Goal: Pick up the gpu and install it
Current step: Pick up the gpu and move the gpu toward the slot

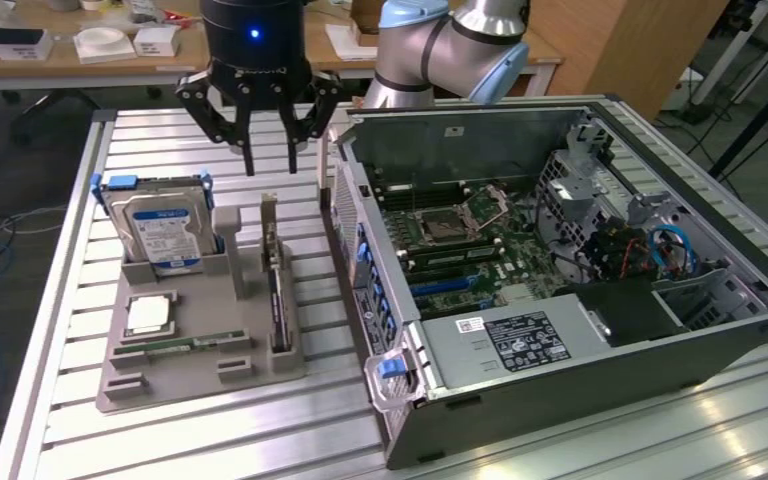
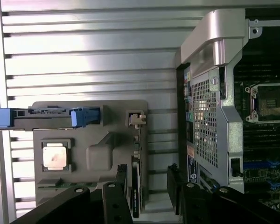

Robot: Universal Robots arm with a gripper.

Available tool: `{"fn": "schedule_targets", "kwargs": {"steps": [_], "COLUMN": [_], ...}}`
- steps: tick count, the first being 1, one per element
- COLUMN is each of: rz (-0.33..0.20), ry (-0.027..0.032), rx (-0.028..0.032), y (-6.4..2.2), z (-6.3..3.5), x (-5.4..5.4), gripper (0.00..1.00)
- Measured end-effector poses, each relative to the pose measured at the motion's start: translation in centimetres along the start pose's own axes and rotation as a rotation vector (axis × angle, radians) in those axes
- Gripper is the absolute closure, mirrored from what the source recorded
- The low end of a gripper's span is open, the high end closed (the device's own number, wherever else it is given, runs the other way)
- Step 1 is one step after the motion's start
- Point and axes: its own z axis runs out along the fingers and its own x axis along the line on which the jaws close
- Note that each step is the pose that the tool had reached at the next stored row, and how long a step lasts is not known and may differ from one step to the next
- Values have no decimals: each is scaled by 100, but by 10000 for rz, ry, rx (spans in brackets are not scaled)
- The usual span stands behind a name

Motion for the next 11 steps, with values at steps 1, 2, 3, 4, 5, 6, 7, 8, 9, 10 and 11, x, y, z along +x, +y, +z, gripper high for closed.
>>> {"fn": "schedule_targets", "kwargs": {"steps": [1, 2, 3, 4, 5, 6, 7, 8, 9, 10, 11], "rz": [0, 0, 0, 0, -1, 0, 0, 0, 0, 0, 0], "ry": [1, 0, 0, 0, 0, 0, 0, 1, 0, 0, -1], "rx": [0, 0, 0, -1, 0, -1, 0, 0, 0, -1, -1], "y": [0, -1, -1, -1, -2, -2, -2, -3, -3, -3, -4], "z": [7, 14, 21, 29, 37, 44, 51, 59, 67, 75, 84], "x": [0, 1, 1, 1, 1, 1, 1, 2, 2, 2, 2], "gripper": [53, 53, 53, 53, 53, 53, 53, 53, 53, 53, 53]}}
